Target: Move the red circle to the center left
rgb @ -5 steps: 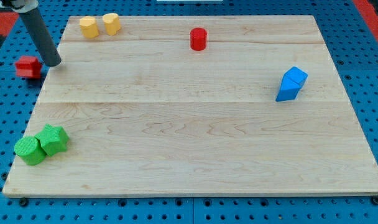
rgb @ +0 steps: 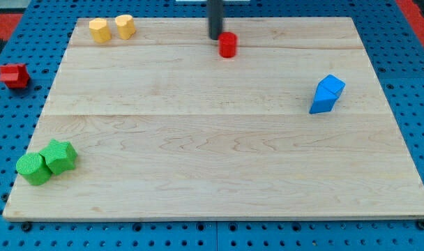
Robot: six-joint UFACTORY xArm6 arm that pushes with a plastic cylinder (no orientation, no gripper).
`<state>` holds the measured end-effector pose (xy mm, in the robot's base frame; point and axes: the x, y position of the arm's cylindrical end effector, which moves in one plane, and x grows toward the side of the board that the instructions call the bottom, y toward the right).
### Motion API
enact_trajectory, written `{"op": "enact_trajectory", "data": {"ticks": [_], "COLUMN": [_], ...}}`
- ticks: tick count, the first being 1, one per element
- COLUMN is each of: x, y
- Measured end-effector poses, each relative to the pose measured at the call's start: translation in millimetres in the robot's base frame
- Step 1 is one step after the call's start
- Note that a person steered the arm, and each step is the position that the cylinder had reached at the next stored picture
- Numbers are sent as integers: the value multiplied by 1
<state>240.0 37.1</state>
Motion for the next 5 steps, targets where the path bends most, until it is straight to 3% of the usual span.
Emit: {"op": "enact_trajectory", "data": {"ticks": [2,3,4,5], "x": [31,42,26,-7], "y": [72,-5,-58,-62]}}
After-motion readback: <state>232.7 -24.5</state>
